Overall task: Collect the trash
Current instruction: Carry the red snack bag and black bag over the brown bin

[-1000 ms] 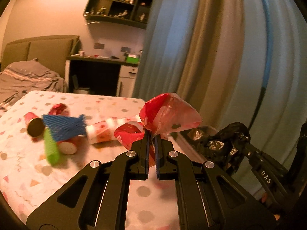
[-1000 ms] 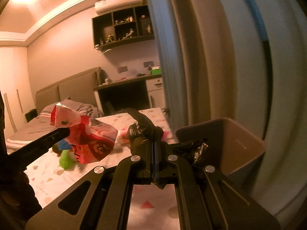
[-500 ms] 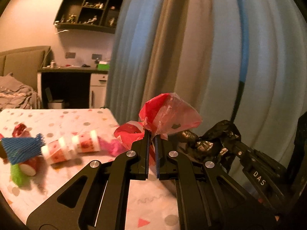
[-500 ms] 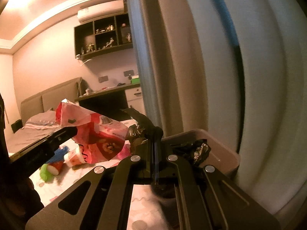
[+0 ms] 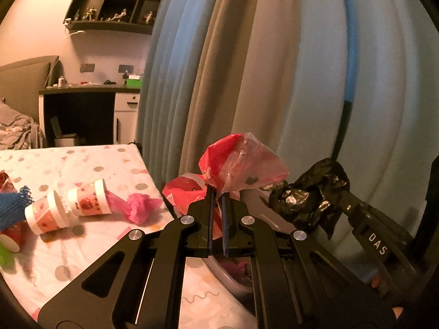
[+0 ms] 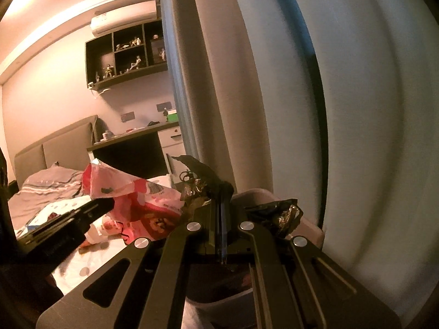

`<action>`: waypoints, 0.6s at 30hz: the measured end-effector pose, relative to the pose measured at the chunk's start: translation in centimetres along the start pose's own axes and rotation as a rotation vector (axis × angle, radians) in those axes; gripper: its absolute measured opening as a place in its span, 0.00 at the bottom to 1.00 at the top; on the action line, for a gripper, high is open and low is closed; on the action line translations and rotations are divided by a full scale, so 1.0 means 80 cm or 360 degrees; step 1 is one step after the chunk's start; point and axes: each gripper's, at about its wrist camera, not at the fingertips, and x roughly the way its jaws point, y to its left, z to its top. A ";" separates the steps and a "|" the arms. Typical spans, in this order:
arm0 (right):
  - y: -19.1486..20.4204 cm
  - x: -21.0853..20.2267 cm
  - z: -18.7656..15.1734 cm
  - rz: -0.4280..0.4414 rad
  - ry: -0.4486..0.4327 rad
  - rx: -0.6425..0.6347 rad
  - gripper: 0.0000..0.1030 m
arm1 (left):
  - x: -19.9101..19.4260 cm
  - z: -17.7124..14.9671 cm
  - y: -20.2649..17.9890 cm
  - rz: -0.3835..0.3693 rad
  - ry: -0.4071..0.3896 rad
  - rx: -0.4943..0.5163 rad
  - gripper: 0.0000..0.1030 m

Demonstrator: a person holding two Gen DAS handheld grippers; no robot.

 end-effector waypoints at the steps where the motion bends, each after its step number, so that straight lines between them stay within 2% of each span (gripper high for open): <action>1: -0.002 0.002 0.000 -0.0003 0.0002 0.0007 0.02 | 0.005 -0.001 0.000 -0.0004 0.0006 0.0000 0.04; 18: -0.011 0.038 0.004 -0.0053 0.0052 0.0034 0.02 | 0.061 -0.015 -0.003 -0.0074 0.0117 -0.0025 0.04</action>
